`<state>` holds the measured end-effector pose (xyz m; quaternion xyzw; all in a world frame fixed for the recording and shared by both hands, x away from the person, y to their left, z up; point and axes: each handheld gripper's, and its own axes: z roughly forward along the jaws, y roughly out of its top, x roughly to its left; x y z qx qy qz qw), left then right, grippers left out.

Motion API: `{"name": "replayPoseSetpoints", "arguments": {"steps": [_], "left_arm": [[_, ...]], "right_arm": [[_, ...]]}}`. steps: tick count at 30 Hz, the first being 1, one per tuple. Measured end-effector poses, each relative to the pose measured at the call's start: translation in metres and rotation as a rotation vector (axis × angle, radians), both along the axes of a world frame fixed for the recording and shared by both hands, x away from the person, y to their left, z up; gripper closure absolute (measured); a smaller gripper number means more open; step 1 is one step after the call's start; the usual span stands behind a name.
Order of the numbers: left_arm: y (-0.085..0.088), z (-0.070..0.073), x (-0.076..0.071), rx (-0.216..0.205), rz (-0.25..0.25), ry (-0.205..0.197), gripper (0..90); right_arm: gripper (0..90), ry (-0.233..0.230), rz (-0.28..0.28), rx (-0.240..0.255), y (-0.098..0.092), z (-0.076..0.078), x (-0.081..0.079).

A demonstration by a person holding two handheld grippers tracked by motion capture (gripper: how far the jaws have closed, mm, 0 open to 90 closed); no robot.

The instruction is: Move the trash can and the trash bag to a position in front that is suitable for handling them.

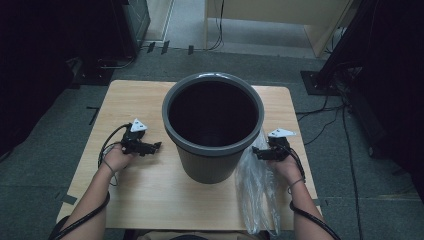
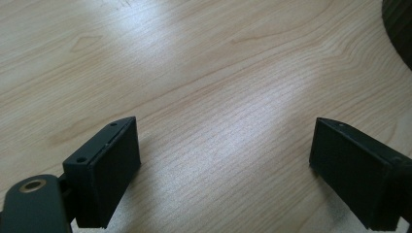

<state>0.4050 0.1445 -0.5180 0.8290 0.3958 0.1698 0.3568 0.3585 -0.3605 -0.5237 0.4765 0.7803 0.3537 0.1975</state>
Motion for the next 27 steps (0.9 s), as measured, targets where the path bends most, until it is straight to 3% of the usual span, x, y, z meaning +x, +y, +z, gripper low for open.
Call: {"name": "replayPoseSetpoints", "arguments": {"steps": [27], "left_arm": [[-0.0020, -0.0003, 0.0000, -0.004, 0.023, -0.002, 10.4]], "right_arm": [[15.3, 0.001, -0.006, 0.006, -0.0012, 0.0000, -0.0019]]}}
